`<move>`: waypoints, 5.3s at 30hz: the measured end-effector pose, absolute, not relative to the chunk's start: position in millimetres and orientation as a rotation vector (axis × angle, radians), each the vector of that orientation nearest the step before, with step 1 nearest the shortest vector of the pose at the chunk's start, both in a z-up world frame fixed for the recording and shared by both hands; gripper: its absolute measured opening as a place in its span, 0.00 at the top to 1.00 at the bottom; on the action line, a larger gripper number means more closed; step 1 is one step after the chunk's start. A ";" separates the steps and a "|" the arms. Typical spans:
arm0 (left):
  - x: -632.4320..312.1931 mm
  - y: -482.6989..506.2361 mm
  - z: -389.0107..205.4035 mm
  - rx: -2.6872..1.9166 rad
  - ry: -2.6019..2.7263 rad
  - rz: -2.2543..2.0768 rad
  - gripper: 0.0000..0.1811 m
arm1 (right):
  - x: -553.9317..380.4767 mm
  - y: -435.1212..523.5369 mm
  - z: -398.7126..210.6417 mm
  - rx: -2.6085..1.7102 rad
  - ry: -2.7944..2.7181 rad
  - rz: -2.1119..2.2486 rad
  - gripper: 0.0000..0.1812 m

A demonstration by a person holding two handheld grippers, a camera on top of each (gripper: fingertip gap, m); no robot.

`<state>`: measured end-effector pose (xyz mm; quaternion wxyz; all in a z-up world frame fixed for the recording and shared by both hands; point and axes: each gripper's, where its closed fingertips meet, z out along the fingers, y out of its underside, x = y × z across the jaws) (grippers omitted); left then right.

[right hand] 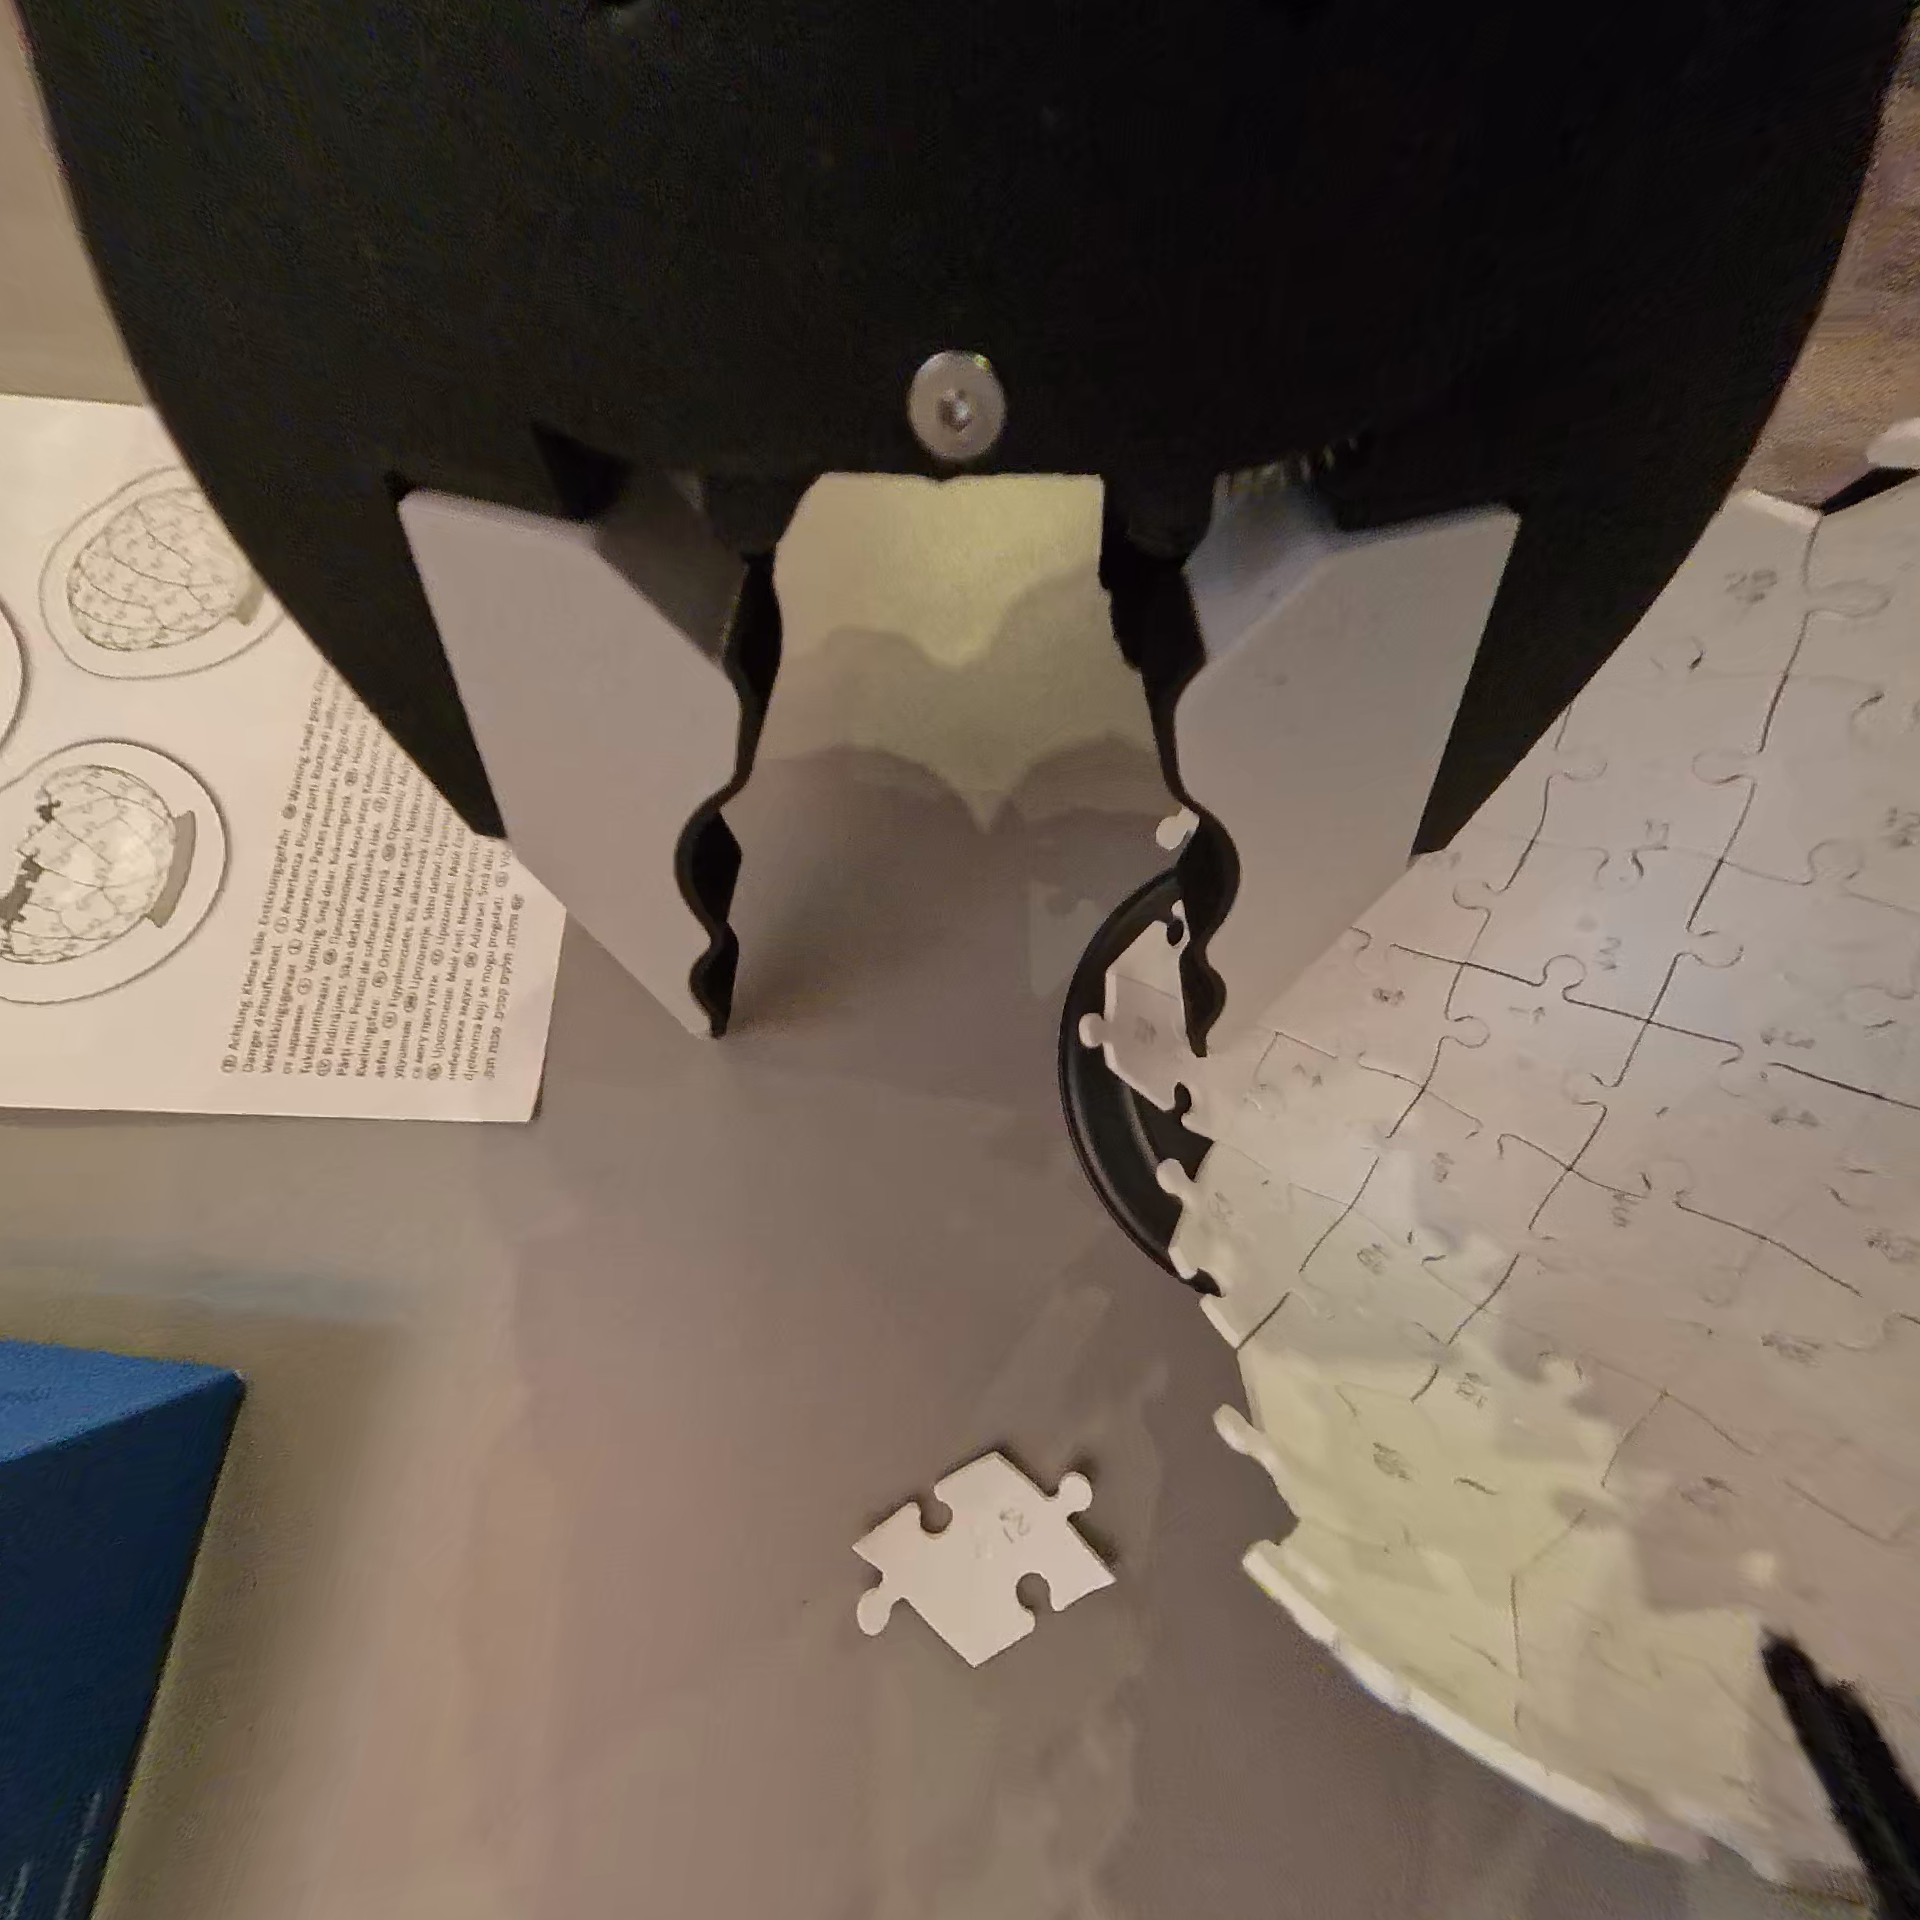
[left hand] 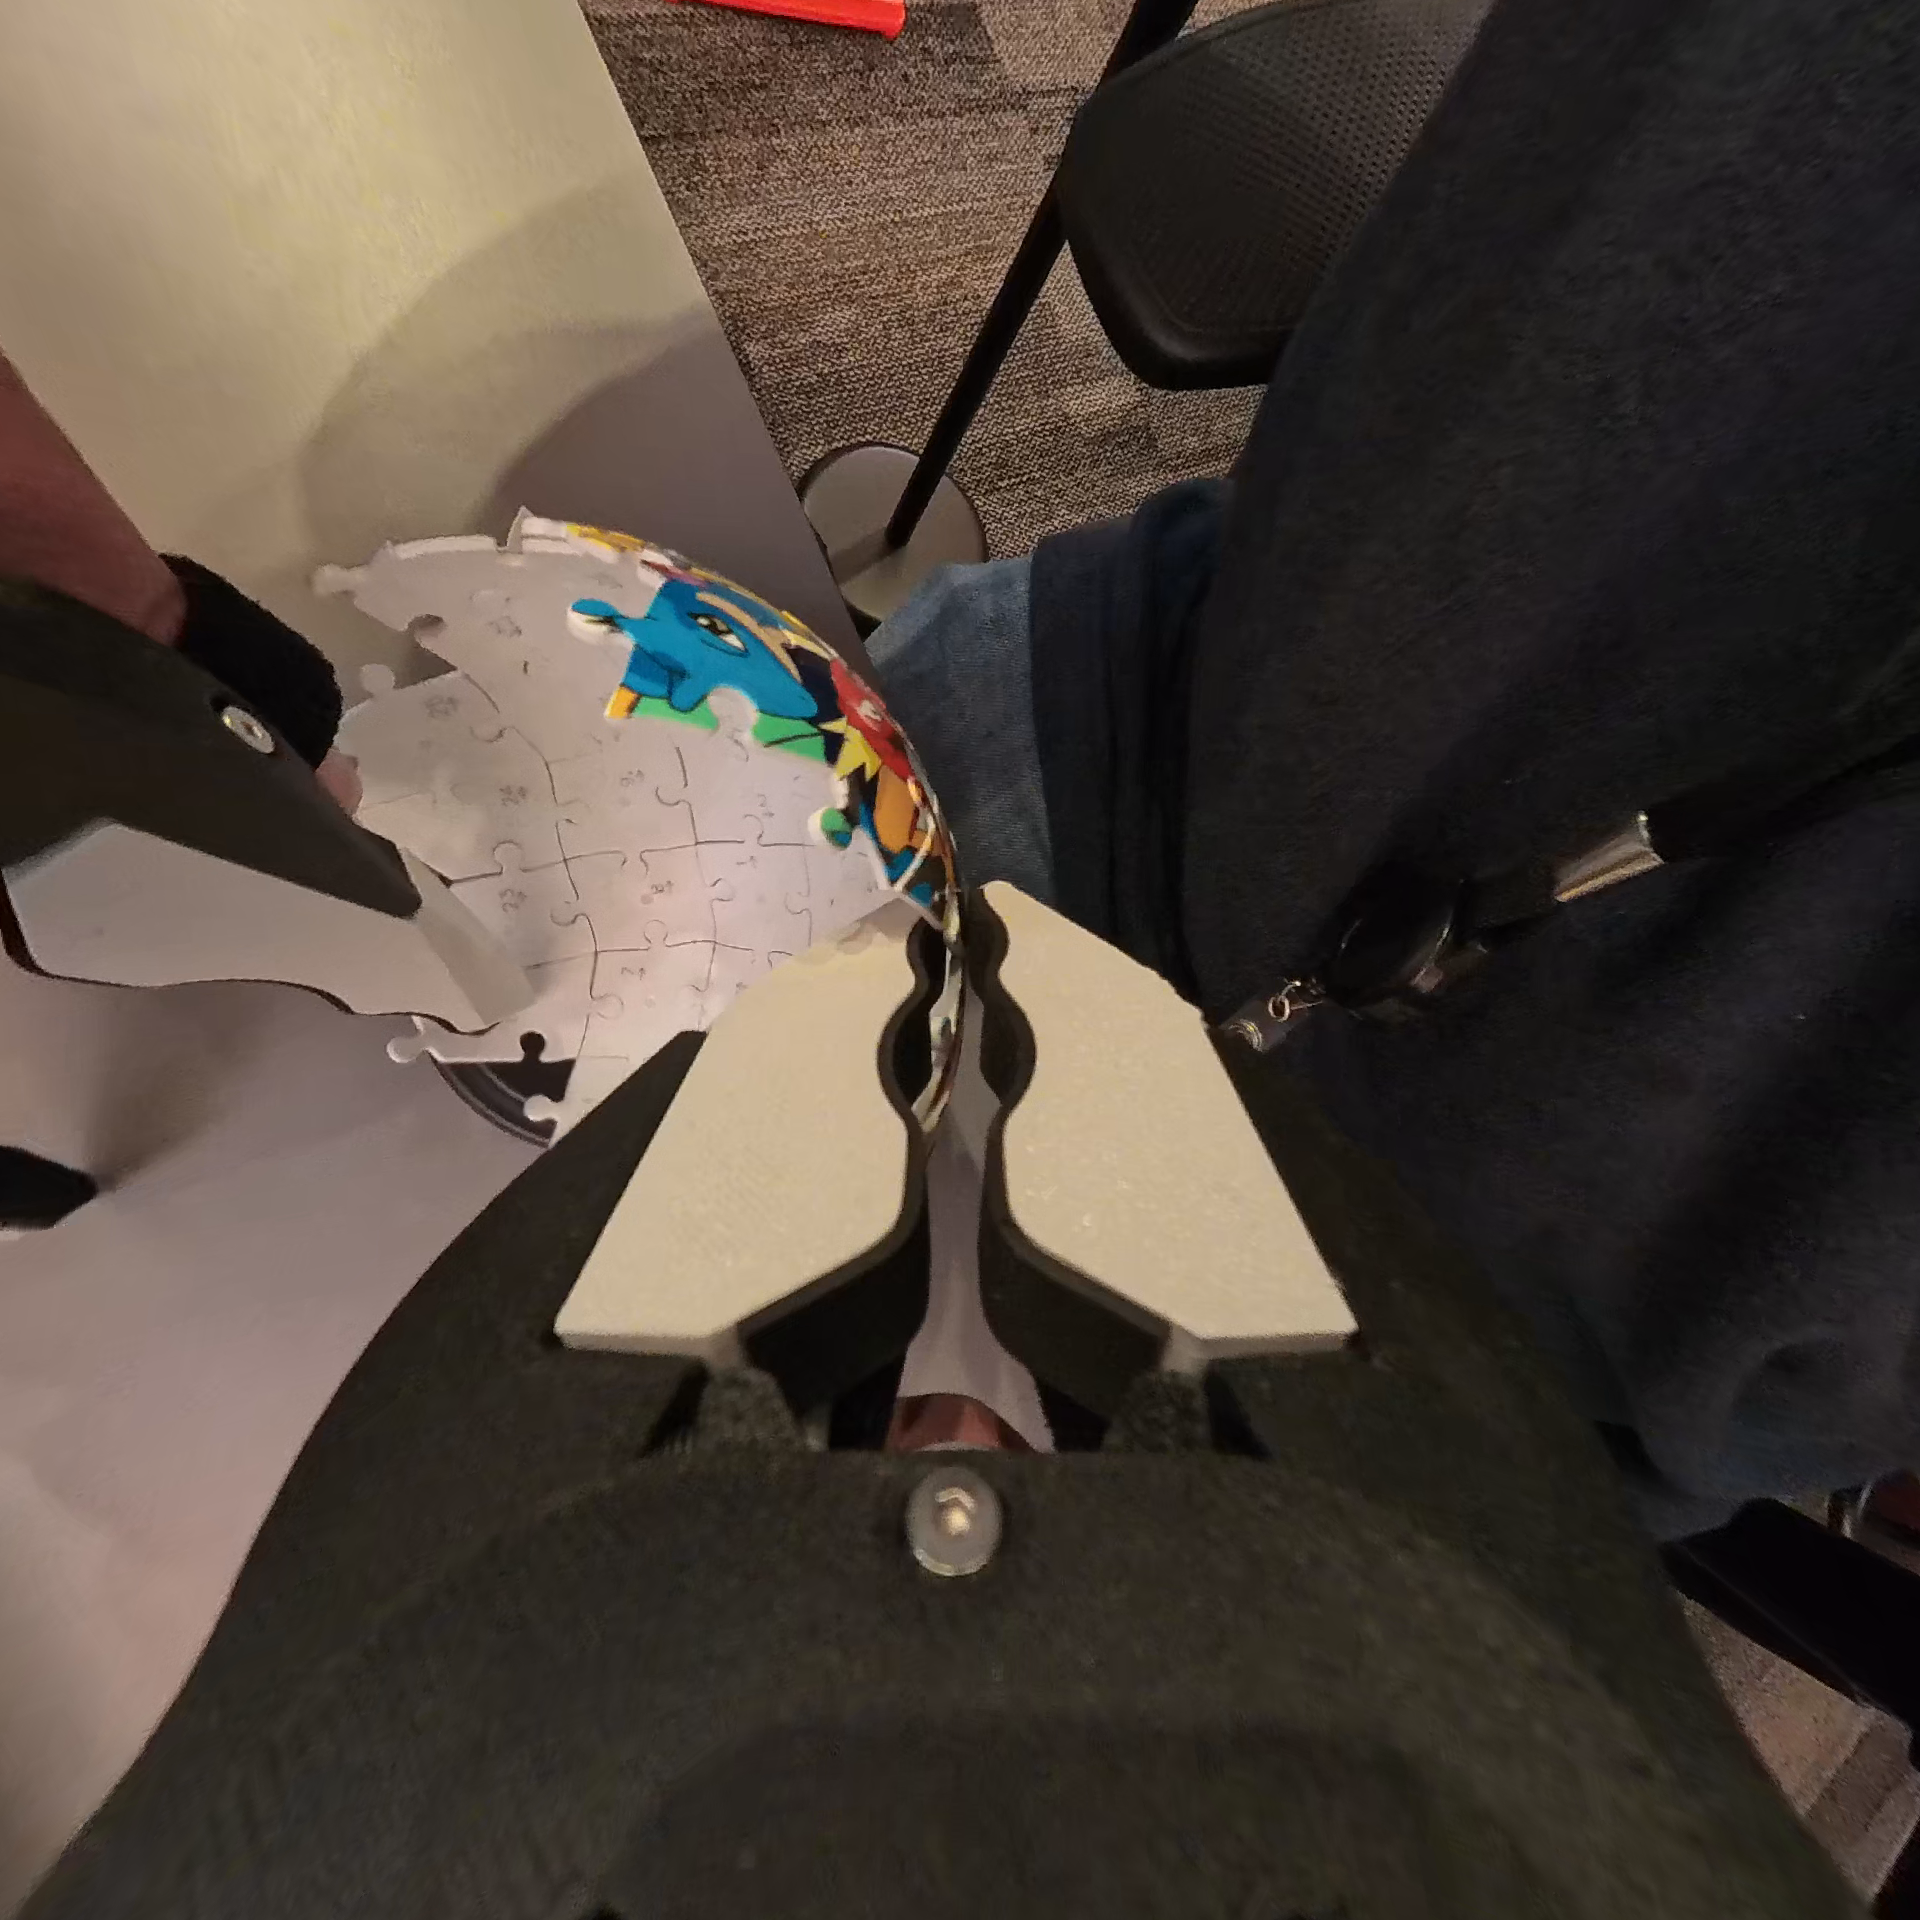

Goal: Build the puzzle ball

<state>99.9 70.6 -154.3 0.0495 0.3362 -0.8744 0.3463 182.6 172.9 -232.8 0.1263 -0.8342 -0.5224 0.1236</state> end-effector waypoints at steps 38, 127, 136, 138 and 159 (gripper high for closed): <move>127.6 92.9 -107.6 1.275 -2.770 1.450 0.84 | 188.4 176.8 -235.4 -2.349 -1.431 0.417 0.48; 111.5 193.2 -151.4 2.542 -2.346 1.754 0.39 | 211.4 80.6 -227.2 -2.429 -0.787 0.325 0.98; 105.2 200.8 -152.1 2.577 -2.288 1.819 0.40 | 210.5 91.2 -215.0 -2.411 -0.715 0.329 0.95; 103.0 202.7 -153.7 2.582 -2.271 1.830 0.40 | 206.1 84.8 -208.5 -2.415 -0.701 0.372 0.88; 91.7 218.6 -154.2 2.599 -2.109 1.982 0.42 | 192.0 78.2 -232.9 -2.504 -0.610 0.181 0.91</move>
